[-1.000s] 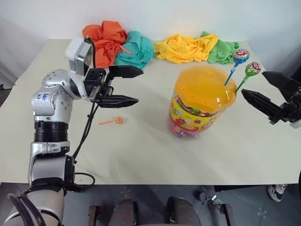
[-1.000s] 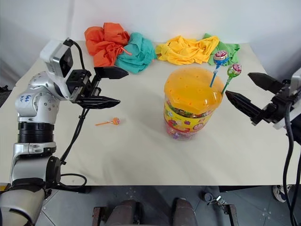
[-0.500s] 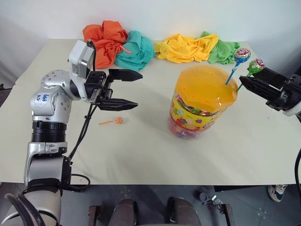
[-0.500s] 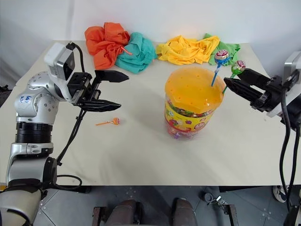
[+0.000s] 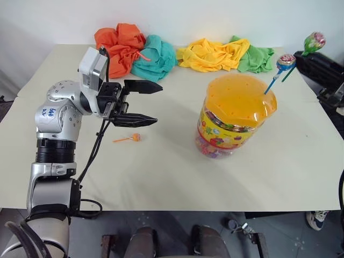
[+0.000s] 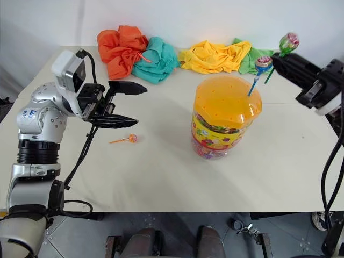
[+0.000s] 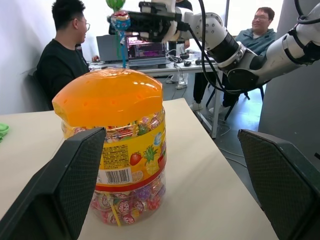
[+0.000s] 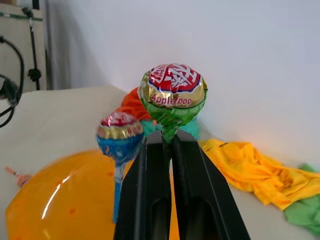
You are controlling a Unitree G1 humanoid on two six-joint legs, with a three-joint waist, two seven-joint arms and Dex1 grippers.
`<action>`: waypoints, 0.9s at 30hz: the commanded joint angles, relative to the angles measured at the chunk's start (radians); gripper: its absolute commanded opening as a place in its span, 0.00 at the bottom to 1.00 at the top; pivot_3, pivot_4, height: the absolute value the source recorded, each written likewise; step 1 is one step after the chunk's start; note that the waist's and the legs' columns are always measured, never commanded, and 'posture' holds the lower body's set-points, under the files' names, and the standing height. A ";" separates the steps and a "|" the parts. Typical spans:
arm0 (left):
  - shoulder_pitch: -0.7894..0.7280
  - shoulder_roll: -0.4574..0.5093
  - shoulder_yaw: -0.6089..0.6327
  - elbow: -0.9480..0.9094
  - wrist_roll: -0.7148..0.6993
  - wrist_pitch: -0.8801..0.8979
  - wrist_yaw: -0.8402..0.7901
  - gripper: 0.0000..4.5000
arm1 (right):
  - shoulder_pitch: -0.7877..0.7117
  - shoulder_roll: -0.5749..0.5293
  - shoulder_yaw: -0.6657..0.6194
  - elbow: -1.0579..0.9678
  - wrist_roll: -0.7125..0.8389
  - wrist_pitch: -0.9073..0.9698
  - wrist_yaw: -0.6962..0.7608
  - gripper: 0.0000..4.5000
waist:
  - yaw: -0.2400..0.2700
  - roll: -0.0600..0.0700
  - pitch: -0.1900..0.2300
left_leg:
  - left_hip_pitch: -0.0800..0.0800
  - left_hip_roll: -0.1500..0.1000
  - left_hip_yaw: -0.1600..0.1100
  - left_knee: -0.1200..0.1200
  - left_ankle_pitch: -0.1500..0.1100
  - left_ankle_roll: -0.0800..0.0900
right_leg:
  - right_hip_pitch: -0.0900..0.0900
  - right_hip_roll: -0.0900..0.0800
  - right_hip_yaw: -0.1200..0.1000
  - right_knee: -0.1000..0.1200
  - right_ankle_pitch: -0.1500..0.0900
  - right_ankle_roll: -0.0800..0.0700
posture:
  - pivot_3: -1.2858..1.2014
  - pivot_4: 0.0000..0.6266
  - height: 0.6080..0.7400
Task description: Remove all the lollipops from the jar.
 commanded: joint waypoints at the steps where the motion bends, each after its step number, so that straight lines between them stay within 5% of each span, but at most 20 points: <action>1: -0.021 -0.001 0.002 0.001 -0.011 -0.017 -0.044 1.00 | -0.020 -0.044 -0.086 -0.034 0.012 0.029 -0.083 0.01 | 0.001 0.000 0.000 | 0.000 0.000 0.000 0.000 0.000 0.000 | 0.000 0.000 0.000 0.000 0.000 0.000 | 0.52 0.24 1.00; 11: -0.025 -0.016 -0.007 0.032 -0.016 -0.031 -0.071 1.00 | 0.379 -0.108 -0.353 -0.158 0.020 0.496 -0.275 0.01 | 0.003 0.000 0.000 | -0.001 -0.001 0.000 0.001 -0.001 0.001 | 0.000 -0.001 -0.001 0.000 0.000 0.000 | 0.52 0.24 1.00; 17: -0.011 0.019 -0.031 0.033 -0.001 -0.028 -0.102 1.00 | 0.436 0.013 -0.300 -0.214 0.086 0.739 -0.411 0.01 | -0.005 0.001 -0.001 | 0.000 0.000 0.000 0.000 -0.001 0.001 | 0.000 -0.001 0.000 -0.001 0.000 0.000 | 0.52 0.24 1.00; 27: 0.026 0.051 -0.025 -0.016 -0.017 -0.017 -0.057 1.00 | 0.391 0.193 -0.097 -0.066 -0.086 0.752 -0.561 0.01 | 0.002 0.002 -0.001 | -0.001 -0.001 0.000 0.000 -0.001 0.002 | -0.001 -0.001 0.001 -0.001 0.000 0.001 | 0.52 0.24 1.00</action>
